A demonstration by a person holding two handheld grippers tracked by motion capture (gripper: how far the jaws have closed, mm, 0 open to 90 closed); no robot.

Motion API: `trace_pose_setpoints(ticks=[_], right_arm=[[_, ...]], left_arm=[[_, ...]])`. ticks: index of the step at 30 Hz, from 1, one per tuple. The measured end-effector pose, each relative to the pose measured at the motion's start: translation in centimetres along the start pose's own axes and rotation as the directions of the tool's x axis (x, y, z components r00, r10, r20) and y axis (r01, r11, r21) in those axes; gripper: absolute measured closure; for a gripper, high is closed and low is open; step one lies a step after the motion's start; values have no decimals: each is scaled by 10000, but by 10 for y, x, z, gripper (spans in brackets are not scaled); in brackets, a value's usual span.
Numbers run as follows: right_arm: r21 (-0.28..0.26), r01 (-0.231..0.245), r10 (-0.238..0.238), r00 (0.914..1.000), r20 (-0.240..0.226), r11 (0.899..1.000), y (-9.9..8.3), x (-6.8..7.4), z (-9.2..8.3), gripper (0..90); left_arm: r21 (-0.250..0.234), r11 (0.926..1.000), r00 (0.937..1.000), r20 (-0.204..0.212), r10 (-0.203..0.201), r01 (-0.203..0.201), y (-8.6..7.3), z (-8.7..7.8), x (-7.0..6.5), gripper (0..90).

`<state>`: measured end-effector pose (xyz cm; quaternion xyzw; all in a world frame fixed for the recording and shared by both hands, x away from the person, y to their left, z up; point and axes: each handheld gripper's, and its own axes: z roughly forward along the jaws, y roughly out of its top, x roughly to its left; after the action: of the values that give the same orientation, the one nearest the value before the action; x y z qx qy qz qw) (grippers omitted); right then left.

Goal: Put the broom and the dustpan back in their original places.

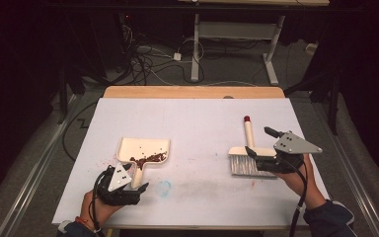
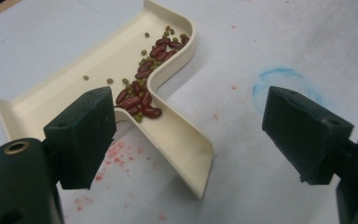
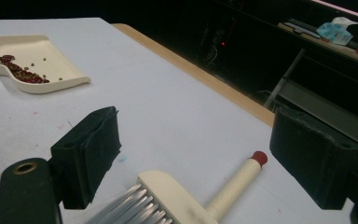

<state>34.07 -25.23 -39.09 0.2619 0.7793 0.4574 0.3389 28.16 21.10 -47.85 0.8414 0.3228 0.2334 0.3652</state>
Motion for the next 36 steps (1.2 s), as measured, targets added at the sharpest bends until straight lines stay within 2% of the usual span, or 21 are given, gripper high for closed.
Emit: trace_pose_setpoints(ticks=[18,19,25,27,36], right_arm=[[32,134,-134,9999,100,9999,-20,1,-16,164],[22,156,-156,9998,79,9999,-21,2,-16,164],[14,292,-292,9995,73,9996,-28,4,-19,164],[58,333,-333,9994,51,9994,-31,5,-20,164],[230,452,-451,9990,-48,9987,-45,9,-21,164]], left_arm=[[4,9998,9998,-22,179,-179,1,1,-1,170],[57,9999,10000,9,96,-96,0,1,-2,170],[21,9998,9997,-63,218,-218,1,1,-2,170],[64,9999,9999,1,125,-125,0,1,-2,170],[87,9998,9998,-47,168,-168,1,1,-3,170]])
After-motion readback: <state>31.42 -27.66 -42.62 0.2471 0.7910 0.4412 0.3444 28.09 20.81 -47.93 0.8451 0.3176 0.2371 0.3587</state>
